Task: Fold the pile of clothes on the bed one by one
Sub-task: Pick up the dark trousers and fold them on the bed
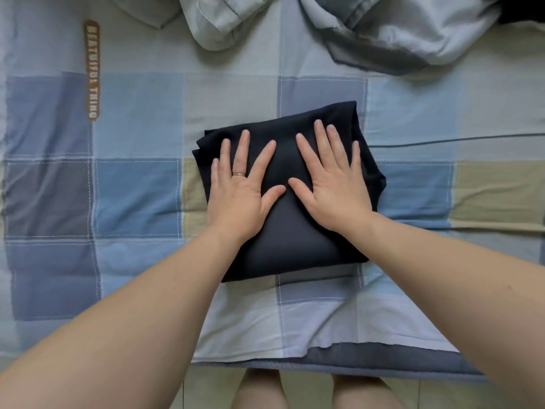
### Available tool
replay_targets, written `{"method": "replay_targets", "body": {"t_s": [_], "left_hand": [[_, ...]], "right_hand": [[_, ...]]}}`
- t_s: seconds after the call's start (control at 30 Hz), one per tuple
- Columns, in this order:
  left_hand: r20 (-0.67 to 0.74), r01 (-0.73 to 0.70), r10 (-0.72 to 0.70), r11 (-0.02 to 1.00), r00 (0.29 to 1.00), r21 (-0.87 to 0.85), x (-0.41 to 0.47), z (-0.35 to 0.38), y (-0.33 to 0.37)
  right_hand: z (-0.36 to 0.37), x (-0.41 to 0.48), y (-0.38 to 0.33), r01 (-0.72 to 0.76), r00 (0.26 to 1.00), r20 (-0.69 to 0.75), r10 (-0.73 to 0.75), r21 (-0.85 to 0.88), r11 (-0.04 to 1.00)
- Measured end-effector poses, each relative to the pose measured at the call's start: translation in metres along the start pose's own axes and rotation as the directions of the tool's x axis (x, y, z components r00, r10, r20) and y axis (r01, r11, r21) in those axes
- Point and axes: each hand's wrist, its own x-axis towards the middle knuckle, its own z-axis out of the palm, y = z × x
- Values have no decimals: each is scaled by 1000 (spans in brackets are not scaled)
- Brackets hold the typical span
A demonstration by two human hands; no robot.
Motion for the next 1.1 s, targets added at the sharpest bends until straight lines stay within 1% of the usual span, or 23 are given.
{"method": "replay_targets", "body": {"t_s": [0.03,0.07,0.1,0.13,0.17,0.2,0.23,0.27,0.3,0.33,0.37,0.4,0.43,0.47,0.5,0.57,0.63,0.73,0.83,1.0,1.1], "left_hand": [[-10,30,-30,1000,999,7,-2,-6,2],[-32,100,-99,995,995,7,-6,-12,5],[-53,210,-211,977,976,-23,-11,-17,7],[-55,342,-348,934,936,-100,-17,-21,9],[-29,465,-483,857,875,-220,-22,-24,9],[14,555,-588,755,809,-348,-26,-25,8],[67,609,-658,647,750,-458,-30,-25,6],[117,634,-696,554,708,-539,-33,-24,3],[164,641,-711,477,684,-601,-35,-23,-1],[217,646,-711,412,669,-643,-36,-22,-4],[277,650,-696,351,663,-674,-36,-23,-6],[337,655,-669,299,663,-694,-36,-25,-9],[392,657,-631,256,669,-709,-35,-28,-10],[443,658,-586,218,679,-721,-35,-32,-11],[489,662,-539,183,686,-727,-35,-37,-11],[544,667,-467,145,697,-730,-39,-49,-9],[556,659,-429,134,712,-740,-50,-65,-6],[566,660,-411,128,715,-741,-82,-100,-2],[555,666,-456,120,695,-736,-124,-139,-11],[489,646,-550,126,677,-753,-195,-188,-65],[449,643,-585,170,676,-747,-227,-206,-117]], "right_hand": [[-5,-2,1,-15,1000,5,15,39,999],[-11,-4,2,-63,998,10,62,98,993],[-16,-7,5,-151,988,29,148,189,970],[-22,-10,8,-265,964,75,254,299,917],[-26,-12,12,-373,928,136,348,388,843],[-30,-13,17,-443,896,183,404,417,794],[-33,-12,21,-476,879,199,433,393,787],[-36,-11,25,-495,869,200,453,357,792],[-39,-9,29,-514,858,203,472,341,787],[-43,-8,32,-541,841,231,489,366,758],[-48,-6,34,-565,825,286,487,436,700],[-52,-5,36,-584,812,365,457,531,614],[-55,-4,39,-593,805,445,392,615,520],[-59,-3,41,-601,799,515,311,659,452],[-64,-2,43,-610,788,569,233,677,411],[-75,-5,42,-658,743,655,137,678,328],[-89,-13,37,-693,708,699,101,661,289],[-117,-39,12,-690,708,701,81,664,289],[-140,-68,-26,-689,701,712,40,662,295],[-160,-87,-113,-677,688,724,-41,662,321],[-145,-87,-179,-648,697,712,-89,678,346]]}}
